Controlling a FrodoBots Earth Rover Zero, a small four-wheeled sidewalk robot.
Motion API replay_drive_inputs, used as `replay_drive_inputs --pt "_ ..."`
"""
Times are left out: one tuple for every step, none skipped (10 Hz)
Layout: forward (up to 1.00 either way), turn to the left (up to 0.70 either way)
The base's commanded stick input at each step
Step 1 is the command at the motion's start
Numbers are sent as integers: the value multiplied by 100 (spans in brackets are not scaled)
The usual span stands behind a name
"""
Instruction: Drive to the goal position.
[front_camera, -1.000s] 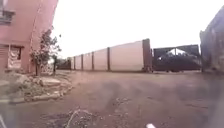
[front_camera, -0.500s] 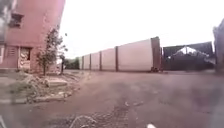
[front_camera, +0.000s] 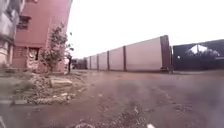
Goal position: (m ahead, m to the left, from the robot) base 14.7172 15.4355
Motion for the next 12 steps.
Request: replay_drive_inputs --pt "45 0" --pt "45 0" --pt "45 0" --pt "45 0" --pt "45 0" --pt "45 0" --pt "45 -22" --pt "45 -26" --pt "45 -27" --pt "45 -27" --pt "45 -27" --pt "45 -27"
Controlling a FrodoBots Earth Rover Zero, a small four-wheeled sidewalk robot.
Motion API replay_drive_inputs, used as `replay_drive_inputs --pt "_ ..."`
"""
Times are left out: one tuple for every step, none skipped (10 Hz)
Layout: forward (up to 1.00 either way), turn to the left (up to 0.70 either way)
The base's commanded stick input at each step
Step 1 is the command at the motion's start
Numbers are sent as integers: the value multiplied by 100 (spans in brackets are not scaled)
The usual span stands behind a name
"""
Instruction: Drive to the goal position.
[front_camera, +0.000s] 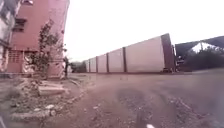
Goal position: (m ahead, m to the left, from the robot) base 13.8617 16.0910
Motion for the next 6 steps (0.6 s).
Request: replay_drive_inputs --pt "45 -27" --pt "45 -27" --pt "45 -27" --pt "45 -27" --pt "45 -27" --pt "45 -4"
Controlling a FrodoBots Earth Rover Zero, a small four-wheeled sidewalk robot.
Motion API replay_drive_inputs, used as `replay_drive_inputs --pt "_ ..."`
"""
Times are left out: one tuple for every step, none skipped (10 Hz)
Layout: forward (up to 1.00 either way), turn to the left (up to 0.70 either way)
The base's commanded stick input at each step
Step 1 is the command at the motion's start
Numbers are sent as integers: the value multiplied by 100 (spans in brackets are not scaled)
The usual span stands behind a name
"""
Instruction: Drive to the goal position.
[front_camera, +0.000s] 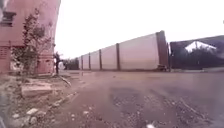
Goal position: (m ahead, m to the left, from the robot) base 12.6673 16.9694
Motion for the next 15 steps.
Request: replay_drive_inputs --pt "45 -1" --pt "45 0" --pt "45 0" --pt "45 0" --pt "45 -11" --pt "45 -27" --pt "45 -27" --pt "45 -27" --pt "45 -27" --pt "45 -27" --pt "45 -27" --pt "45 -27" --pt "45 -10" --pt "45 0" --pt "45 0"
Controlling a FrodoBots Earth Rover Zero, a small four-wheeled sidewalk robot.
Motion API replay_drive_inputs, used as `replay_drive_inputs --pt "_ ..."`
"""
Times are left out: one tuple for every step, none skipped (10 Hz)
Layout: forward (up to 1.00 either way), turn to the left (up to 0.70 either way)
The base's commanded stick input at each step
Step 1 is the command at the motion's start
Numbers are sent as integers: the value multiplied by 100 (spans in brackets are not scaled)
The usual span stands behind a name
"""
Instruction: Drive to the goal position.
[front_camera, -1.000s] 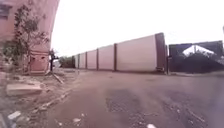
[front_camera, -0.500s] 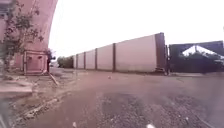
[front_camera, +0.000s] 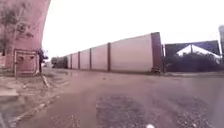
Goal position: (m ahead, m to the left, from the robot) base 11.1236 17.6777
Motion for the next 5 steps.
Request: replay_drive_inputs --pt "45 0" --pt "45 -5" --pt "45 -16" --pt "45 0" --pt "45 0"
